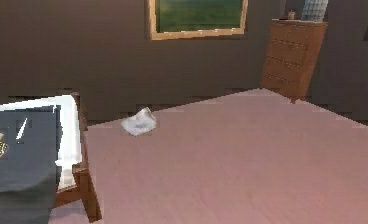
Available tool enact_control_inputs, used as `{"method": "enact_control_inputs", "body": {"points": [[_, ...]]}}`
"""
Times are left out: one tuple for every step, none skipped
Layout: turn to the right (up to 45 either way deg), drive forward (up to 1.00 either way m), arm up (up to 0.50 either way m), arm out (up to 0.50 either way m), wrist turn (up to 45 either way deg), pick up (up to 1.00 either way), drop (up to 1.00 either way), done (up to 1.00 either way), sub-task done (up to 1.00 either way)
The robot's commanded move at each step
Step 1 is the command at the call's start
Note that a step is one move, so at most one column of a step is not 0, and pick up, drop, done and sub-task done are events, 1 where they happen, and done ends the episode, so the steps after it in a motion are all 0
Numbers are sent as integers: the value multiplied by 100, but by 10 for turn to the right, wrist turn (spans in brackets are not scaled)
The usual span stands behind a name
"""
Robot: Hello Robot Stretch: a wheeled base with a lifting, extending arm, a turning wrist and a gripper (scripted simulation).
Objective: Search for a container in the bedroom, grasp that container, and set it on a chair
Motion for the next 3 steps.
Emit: {"method": "enact_control_inputs", "body": {"points": [[120, 0, 0, 0, 0, 0, 0, 0, 0], [30, 0, 0, 0, 0, 0, 0, 0, 0], [0, 20, 0, 0, 0, 0, 0, 0, 0]]}}
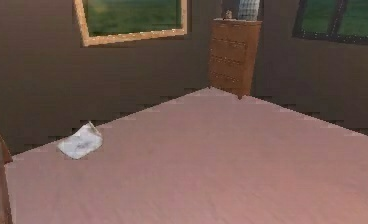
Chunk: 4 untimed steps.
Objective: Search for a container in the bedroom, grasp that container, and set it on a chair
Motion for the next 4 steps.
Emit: {"method": "enact_control_inputs", "body": {"points": [[330, 0, 0, 0, 0, 0, 0, 0, 0], [0, 75, 0, 0, 0, 0, 0, 0, 0], [0, 0, 50, 0, 0, 0, 0, 0, 0], [0, 0, 34, 0, 0, 0, 0, 0, 0]]}}
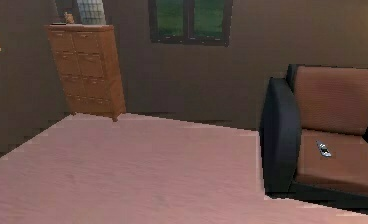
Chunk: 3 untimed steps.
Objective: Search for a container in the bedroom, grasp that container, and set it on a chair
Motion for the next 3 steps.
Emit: {"method": "enact_control_inputs", "body": {"points": [[0, 0, 0, 22, 0, 0, 0, 0, 0], [0, 0, 0, 0, 450, 0, 0, 0, 0], [0, 0, 0, 0, 450, 0, 0, 0, 0]]}}
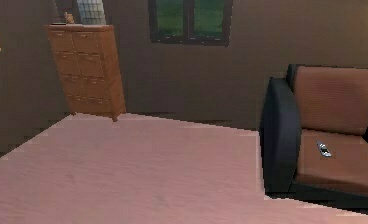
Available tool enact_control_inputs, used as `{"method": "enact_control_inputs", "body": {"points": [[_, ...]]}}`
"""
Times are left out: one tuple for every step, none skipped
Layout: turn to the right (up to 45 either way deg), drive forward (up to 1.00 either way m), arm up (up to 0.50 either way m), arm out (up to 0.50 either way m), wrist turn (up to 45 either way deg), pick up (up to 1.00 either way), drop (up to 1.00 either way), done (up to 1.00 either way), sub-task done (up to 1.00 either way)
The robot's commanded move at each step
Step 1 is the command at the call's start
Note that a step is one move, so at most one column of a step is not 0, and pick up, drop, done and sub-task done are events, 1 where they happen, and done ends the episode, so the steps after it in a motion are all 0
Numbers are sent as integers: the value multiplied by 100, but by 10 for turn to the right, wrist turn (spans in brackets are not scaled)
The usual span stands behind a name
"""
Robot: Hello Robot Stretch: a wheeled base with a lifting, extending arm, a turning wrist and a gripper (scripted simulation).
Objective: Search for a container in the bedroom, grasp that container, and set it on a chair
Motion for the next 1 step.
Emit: {"method": "enact_control_inputs", "body": {"points": [[0, 0, 0, 0, 450, 0, 0, 0, 0]]}}
